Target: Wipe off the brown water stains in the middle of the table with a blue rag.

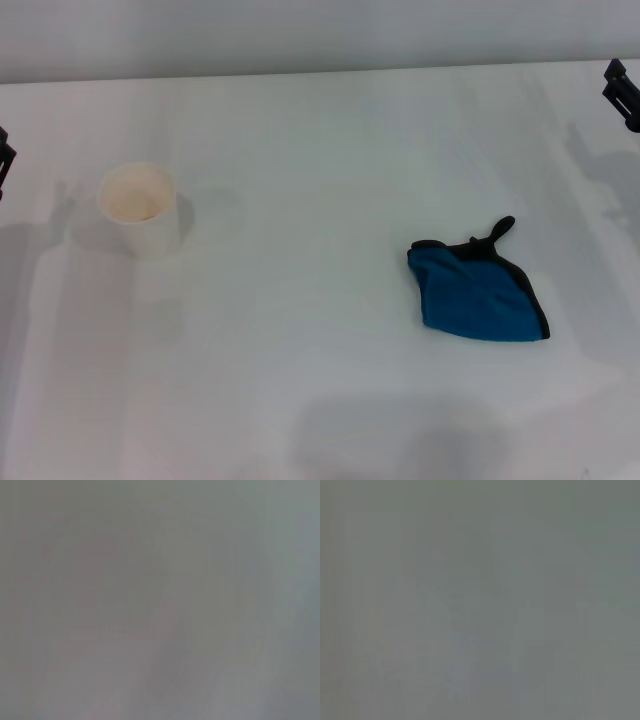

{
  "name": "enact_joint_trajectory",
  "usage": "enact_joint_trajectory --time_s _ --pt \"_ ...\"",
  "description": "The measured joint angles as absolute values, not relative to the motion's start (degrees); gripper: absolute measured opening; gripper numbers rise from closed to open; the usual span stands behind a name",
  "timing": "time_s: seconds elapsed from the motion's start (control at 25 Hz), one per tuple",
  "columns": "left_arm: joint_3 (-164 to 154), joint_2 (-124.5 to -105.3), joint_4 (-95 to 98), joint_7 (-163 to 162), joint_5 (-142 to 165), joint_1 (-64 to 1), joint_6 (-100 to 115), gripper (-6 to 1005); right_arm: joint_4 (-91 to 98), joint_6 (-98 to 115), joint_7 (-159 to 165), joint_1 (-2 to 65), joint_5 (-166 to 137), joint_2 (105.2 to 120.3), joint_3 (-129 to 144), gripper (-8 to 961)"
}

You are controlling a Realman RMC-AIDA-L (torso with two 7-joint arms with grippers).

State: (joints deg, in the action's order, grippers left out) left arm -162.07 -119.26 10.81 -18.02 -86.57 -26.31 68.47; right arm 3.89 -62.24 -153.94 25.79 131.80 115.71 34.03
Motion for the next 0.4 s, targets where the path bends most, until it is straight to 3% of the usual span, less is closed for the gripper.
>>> enact_joint_trajectory --time_s 0.4 --pt "-162.07 -119.26 10.9 -18.02 -86.57 -26.27 68.56 886 4.09 -62.36 -153.7 25.51 131.91 115.57 34.01 871"
